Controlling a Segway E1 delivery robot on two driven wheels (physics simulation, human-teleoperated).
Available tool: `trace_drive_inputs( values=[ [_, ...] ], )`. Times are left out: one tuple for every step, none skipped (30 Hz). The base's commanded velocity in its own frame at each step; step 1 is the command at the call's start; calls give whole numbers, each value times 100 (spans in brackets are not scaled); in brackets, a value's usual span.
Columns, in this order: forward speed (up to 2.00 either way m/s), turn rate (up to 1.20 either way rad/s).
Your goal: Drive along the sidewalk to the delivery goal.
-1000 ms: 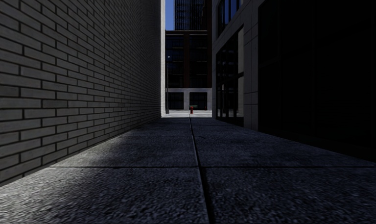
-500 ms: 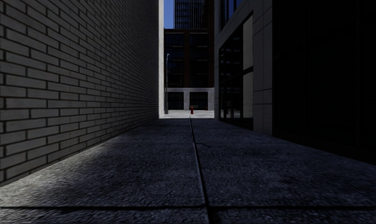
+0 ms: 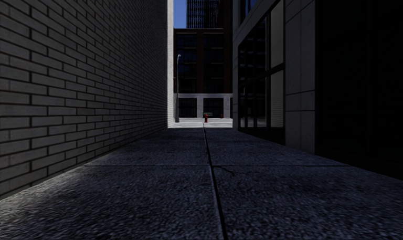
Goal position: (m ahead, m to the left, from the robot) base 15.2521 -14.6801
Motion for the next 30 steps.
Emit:
trace_drive_inputs(
  values=[
    [200,0],
    [200,0],
    [200,0],
    [200,0],
    [200,0],
    [200,0],
    [200,0],
    [200,0],
    [200,0],
    [200,0],
    [200,0],
    [200,0],
    [200,0],
    [200,0],
    [200,0],
    [200,0],
    [200,-5],
    [200,-5],
    [200,-19],
    [200,-32],
    [200,-37],
    [200,-37],
    [200,-32],
    [200,0],
    [200,0],
    [200,0],
    [200,0],
    [200,0],
    [200,0],
    [200,0]
  ],
)
